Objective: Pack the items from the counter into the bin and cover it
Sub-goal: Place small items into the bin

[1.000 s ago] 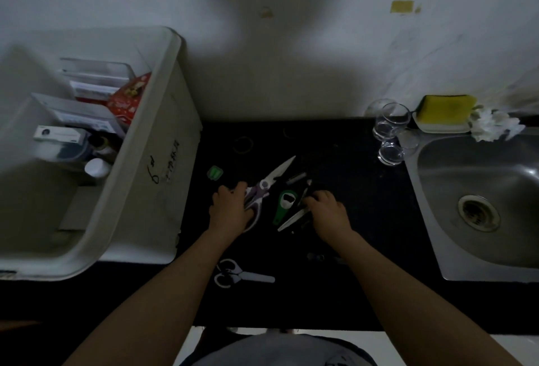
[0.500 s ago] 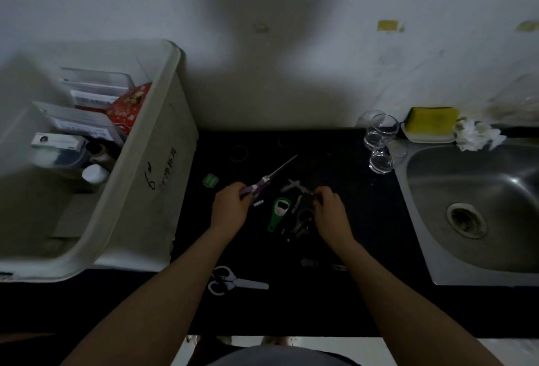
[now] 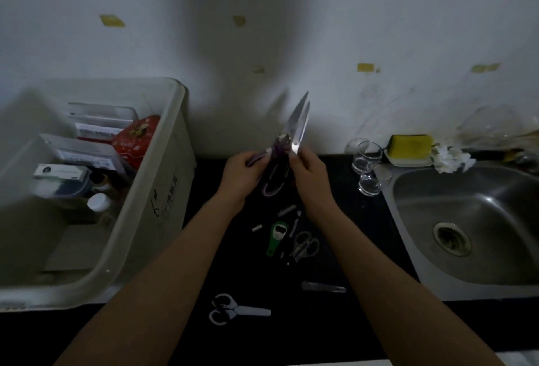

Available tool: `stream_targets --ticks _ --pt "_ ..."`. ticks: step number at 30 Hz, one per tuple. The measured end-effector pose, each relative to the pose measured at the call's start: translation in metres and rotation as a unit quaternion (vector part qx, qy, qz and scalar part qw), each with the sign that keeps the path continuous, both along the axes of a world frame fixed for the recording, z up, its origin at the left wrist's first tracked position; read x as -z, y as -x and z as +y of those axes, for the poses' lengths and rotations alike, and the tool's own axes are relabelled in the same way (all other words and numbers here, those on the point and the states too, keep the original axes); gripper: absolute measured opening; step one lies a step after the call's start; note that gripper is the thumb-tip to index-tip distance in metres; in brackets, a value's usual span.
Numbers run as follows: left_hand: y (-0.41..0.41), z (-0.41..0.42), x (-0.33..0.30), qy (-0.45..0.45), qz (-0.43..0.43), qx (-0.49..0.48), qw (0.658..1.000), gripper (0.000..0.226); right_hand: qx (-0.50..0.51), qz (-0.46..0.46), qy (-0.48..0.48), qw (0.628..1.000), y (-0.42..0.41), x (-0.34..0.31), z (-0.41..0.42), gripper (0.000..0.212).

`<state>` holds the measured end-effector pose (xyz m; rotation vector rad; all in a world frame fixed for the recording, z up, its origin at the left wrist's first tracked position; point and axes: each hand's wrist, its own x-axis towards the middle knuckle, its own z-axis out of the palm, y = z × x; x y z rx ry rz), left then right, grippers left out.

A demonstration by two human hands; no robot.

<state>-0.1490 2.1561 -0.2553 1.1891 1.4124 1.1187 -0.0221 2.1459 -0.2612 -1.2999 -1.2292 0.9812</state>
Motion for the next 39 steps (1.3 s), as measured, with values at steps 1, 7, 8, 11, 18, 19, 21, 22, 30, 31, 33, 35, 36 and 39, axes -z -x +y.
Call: stream_targets --ticks 1,7,8,11,18,19,21,22,30,31,33,35,36,39 --pt "0.003 0.001 -0.008 -0.008 -0.018 0.001 1.000 0.009 -0.006 0.003 -0.017 1.000 0.006 -0.008 0.001 0.021" --pt "0.045 0.007 -0.042 -0.024 -0.091 -0.014 0.995 0.017 -0.003 0.015 -0.067 0.998 0.052 -0.048 0.009 0.012" --pt "0.054 0.007 -0.046 -0.028 -0.091 -0.010 0.995 0.017 0.006 0.019 -0.058 0.998 0.062 -0.053 0.010 0.014" --pt "0.090 0.007 -0.063 -0.047 -0.105 -0.011 0.993 0.015 0.014 0.030 -0.040 0.999 0.097 -0.067 0.013 0.027" --pt "0.189 0.002 -0.089 -0.082 -0.102 -0.038 0.991 0.013 -0.042 -0.059 -0.111 0.991 0.198 -0.093 0.023 0.032" --pt "0.203 0.000 -0.092 -0.081 -0.109 -0.044 0.990 0.014 -0.052 -0.060 -0.105 0.991 0.212 -0.097 0.023 0.030" --pt "0.237 -0.007 -0.096 -0.082 -0.105 -0.057 0.989 0.015 -0.075 -0.049 -0.073 0.993 0.246 -0.100 0.021 0.024" --pt "0.254 -0.010 -0.097 -0.081 -0.095 -0.061 0.990 0.016 -0.088 -0.042 -0.055 0.994 0.262 -0.100 0.020 0.021" --pt "0.382 -0.017 -0.093 -0.007 0.004 -0.141 0.990 0.019 -0.219 -0.157 -0.012 0.963 0.354 -0.072 0.007 0.022" --pt "0.395 -0.015 -0.091 -0.002 0.017 -0.155 0.988 0.019 -0.247 -0.204 -0.015 0.947 0.359 -0.067 0.007 0.023" --pt "0.413 -0.010 -0.087 0.004 0.038 -0.166 0.985 0.021 -0.306 -0.307 -0.019 0.901 0.363 -0.060 0.007 0.023" --pt "0.420 -0.004 -0.081 0.015 0.064 -0.149 0.987 0.023 -0.355 -0.387 -0.003 0.851 0.365 -0.055 0.006 0.023" --pt "0.421 -0.001 -0.077 0.030 0.083 -0.136 0.987 0.023 -0.373 -0.420 0.008 0.827 0.366 -0.052 0.004 0.022" --pt "0.424 0.007 -0.059 0.090 0.162 -0.065 0.981 0.024 -0.399 -0.487 0.041 0.776 0.367 -0.044 0.003 0.025"
